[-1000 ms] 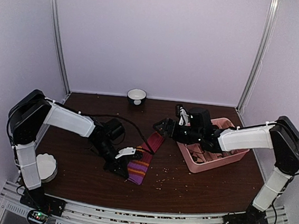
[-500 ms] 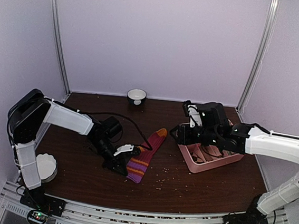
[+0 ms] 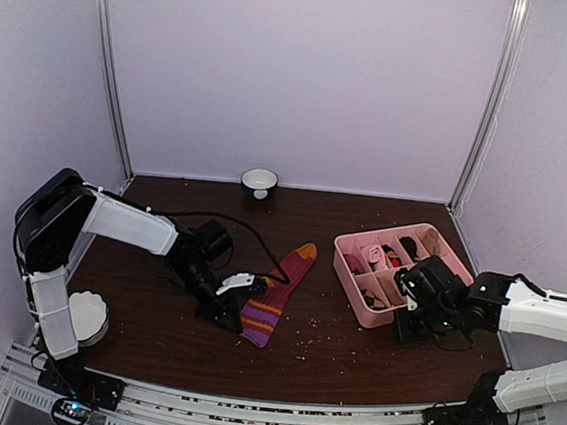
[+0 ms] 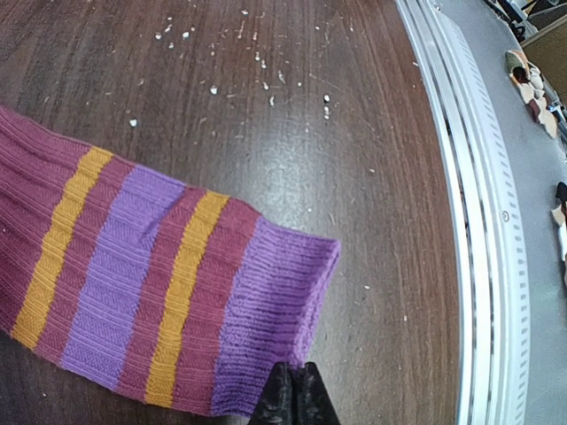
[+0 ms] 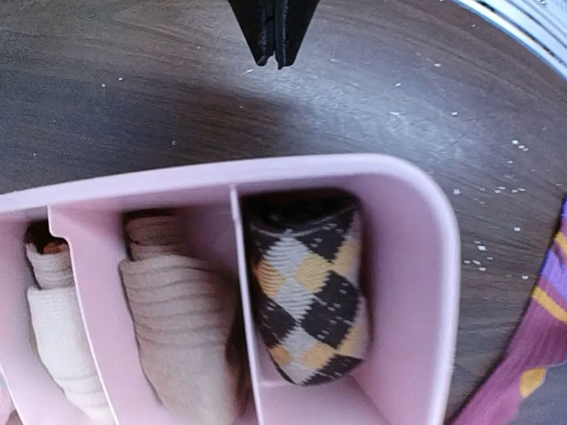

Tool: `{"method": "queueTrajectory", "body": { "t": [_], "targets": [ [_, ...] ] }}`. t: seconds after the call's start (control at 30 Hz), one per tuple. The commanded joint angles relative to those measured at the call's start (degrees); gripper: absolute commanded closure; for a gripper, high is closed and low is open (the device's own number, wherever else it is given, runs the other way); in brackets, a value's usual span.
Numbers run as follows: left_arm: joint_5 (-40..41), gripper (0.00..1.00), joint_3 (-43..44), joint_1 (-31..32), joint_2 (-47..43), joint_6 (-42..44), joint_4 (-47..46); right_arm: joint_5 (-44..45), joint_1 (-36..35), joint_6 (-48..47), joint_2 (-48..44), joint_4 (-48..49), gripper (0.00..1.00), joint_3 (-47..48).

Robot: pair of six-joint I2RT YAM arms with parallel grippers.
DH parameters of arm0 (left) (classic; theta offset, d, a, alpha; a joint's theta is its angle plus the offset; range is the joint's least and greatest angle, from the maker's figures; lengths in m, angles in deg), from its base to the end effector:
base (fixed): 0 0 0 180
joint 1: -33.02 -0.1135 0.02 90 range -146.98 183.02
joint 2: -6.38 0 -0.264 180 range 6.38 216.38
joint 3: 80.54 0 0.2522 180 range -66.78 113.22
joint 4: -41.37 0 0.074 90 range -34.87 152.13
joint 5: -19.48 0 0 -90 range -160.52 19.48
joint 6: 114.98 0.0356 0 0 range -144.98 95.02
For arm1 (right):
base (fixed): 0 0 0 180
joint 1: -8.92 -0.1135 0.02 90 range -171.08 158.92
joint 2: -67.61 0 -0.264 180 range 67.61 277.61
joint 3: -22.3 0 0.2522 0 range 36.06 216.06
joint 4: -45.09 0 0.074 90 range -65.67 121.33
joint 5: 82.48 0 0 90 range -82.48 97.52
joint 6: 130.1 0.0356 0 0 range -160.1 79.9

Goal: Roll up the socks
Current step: Roll the sock at the center of the board.

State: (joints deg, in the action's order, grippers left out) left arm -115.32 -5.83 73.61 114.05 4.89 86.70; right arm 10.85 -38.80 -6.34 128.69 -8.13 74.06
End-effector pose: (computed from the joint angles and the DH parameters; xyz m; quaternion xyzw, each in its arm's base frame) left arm 0.2357 -0.2350 0.1306 0.5623 0.7288 -0.3862 0.0585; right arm 0.1305 0.1405 0.2065 -0.1112 0.9647 0.1334 0.1982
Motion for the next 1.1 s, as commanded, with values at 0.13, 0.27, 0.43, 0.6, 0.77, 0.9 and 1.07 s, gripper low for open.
{"method": "queueTrajectory", "body": {
  "t": [0.13,0.27,0.43,0.6,0.77,0.9,1.07],
  "targets": [
    [-0.8,1.0,1.7,-0.2,0.9,0.9,0.4,1.5,5.2,-4.9,15.8,4.0,1.0,7.4],
    [-0.9,1.0,1.8,-0.2,1.0,0.8,0.5,0.3,7.3,-9.6,24.3,7.8,1.0,14.8],
    [-1.5,1.0,1.9,-0.2,1.7,-0.9,-0.7,0.0,9.0,-14.0,32.9,9.2,1.0,22.8],
    [-2.4,1.0,3.5,-0.2,3.7,-2.9,-1.8,2.0,7.6,-15.0,31.2,13.7,0.94,22.0],
    [-2.2,1.0,2.6,-0.2,3.7,-6.3,-4.9,8.1,1.4,-12.5,20.4,23.8,0.06,10.4],
    [-2.4,1.0,1.6,-0.5,3.7,-9.7,-6.9,14.5,1.9,0.5,15.2,26.9,0.01,7.9],
    [-3.9,1.0,1.9,-1.8,4.9,-10.9,-6.2,-1.3,1.0,-0.4,10.6,49.9,0.01,-3.6]
  ]
}}
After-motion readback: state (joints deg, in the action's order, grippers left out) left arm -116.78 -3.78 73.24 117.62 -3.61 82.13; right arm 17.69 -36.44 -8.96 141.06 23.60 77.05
